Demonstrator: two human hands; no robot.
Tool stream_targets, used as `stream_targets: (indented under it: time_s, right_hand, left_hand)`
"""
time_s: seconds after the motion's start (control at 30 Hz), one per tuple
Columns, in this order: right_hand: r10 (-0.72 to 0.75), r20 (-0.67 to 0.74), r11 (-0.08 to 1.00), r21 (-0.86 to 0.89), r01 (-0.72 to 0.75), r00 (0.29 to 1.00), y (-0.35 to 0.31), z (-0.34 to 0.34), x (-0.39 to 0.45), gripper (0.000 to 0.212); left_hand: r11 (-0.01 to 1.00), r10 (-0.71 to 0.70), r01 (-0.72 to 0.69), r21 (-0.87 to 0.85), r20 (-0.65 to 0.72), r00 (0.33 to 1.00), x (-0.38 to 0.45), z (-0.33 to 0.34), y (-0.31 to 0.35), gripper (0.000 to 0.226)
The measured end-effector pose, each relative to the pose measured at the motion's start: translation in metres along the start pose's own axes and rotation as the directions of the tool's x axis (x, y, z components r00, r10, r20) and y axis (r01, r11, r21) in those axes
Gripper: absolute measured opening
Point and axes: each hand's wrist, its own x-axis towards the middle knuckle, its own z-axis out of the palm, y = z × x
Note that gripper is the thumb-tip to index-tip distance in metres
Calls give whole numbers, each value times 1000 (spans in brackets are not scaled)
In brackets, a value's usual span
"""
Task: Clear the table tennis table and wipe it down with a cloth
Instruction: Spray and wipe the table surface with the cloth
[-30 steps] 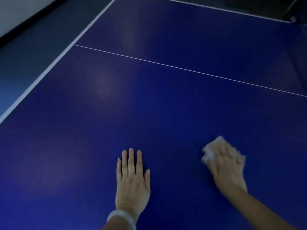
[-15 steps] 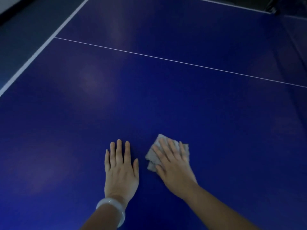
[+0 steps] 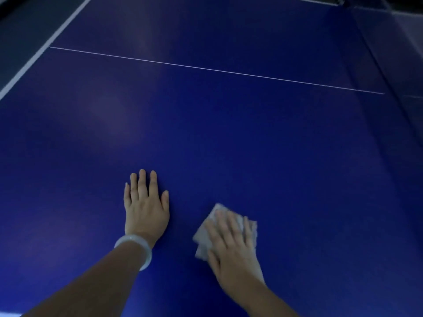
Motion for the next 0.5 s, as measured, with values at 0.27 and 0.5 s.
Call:
stream_targets:
  time_s: [0.27,0.5]
  right_hand:
    - [573,-6,809,169,-564,820,94,1,-56,65]
    - [609,6,779,185,-599,793,96,7,-64,59]
  left_hand:
    - [976,71,-59,-210,51,996,-7,-6,-12,60]
    - [989,45,-56,-135,-79,996,-102,-11,-54,56]
